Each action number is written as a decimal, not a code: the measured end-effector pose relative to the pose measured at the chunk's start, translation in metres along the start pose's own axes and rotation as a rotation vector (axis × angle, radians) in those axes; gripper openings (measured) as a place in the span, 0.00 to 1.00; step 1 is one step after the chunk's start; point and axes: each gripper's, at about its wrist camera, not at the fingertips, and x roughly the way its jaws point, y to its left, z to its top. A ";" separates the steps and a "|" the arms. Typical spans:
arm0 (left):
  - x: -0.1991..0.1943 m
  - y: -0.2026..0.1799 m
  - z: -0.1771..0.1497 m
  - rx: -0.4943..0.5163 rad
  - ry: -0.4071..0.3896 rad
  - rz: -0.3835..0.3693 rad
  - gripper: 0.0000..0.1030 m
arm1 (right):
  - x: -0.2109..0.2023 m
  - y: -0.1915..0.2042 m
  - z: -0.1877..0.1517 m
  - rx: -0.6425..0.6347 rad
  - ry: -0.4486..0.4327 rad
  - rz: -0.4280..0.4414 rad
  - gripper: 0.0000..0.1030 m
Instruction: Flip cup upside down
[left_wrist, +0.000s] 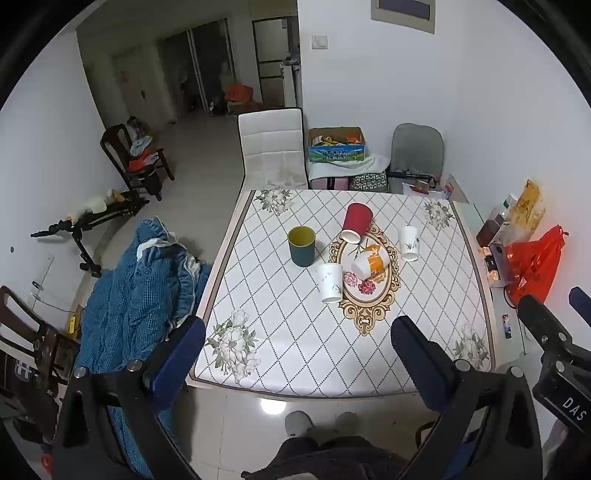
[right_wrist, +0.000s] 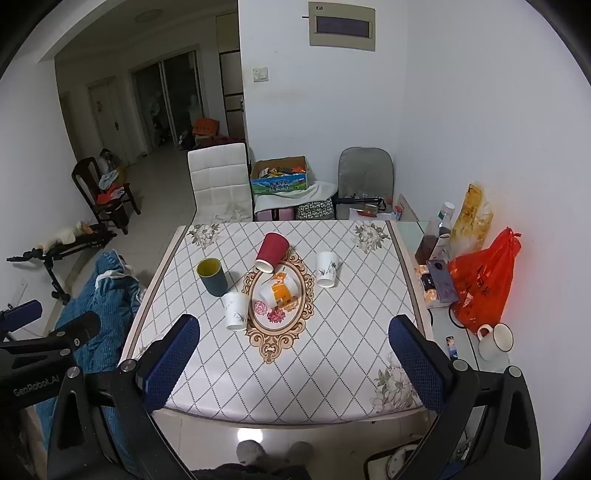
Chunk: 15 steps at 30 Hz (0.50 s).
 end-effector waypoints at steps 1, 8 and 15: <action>0.000 0.000 0.000 0.000 0.003 0.002 1.00 | 0.000 0.000 0.000 0.000 0.000 0.001 1.00; 0.000 0.000 0.000 0.001 -0.009 0.002 1.00 | -0.001 0.002 0.000 -0.008 0.002 -0.008 1.00; 0.001 -0.001 0.001 0.001 -0.014 0.003 1.00 | 0.000 0.000 0.000 -0.002 0.004 -0.003 1.00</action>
